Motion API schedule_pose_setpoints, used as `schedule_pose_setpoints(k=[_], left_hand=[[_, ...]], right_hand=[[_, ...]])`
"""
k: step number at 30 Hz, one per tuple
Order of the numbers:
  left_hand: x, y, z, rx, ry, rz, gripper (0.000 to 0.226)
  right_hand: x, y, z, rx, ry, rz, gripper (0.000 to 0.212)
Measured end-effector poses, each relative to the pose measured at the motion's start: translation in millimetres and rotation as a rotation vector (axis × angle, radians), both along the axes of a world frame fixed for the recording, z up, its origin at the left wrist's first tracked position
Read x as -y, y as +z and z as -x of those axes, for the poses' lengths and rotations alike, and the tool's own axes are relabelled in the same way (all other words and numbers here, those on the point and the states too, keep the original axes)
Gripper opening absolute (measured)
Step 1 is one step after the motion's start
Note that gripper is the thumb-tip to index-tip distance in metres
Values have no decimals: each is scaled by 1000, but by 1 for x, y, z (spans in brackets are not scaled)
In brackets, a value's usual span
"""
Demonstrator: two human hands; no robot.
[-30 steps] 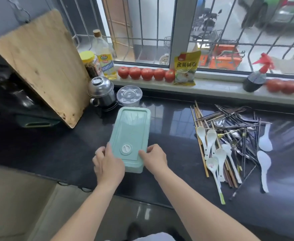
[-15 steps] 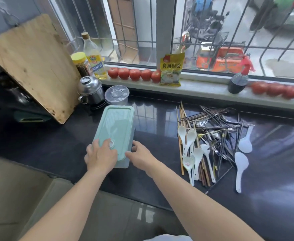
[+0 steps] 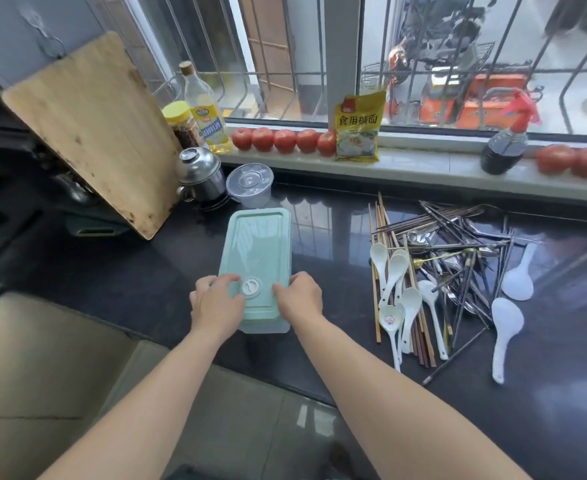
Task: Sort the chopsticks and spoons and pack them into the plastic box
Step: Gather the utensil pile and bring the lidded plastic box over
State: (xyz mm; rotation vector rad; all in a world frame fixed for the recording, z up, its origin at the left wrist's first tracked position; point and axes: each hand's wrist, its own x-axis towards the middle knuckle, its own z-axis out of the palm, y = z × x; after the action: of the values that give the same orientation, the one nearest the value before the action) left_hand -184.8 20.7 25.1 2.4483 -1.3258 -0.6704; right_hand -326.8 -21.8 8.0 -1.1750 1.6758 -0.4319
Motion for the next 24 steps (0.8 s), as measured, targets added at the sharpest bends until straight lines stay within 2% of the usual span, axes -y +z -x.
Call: schedule_pose_setpoints(k=[3, 6, 10, 13, 15, 19, 24], left_hand=[[-8, -7, -10, -234, 210, 90, 44], [-12, -13, -12, -442, 235, 35, 29], [-12, -10, -11, -736, 329, -10, 16], [-15, -5, -16, -941, 443, -30, 15], [-17, -9, -24, -997, 510, -11, 23], [-13, -11, -42, -991, 581, 3, 22], [14, -4, -65, -1051, 494, -16, 30]], right_hand=[[-8, 6, 13, -93, 37, 32, 18], [-9, 15, 24, -183, 95, 46, 4], [-2, 22, 30, -234, 73, 27, 13], [6, 23, 27, -220, 58, -14, 10], [8, 24, 22, -180, 73, -44, 3], [6, 24, 9, -99, 97, -59, 8], [1, 31, -7, 6, 6, 67, 20]])
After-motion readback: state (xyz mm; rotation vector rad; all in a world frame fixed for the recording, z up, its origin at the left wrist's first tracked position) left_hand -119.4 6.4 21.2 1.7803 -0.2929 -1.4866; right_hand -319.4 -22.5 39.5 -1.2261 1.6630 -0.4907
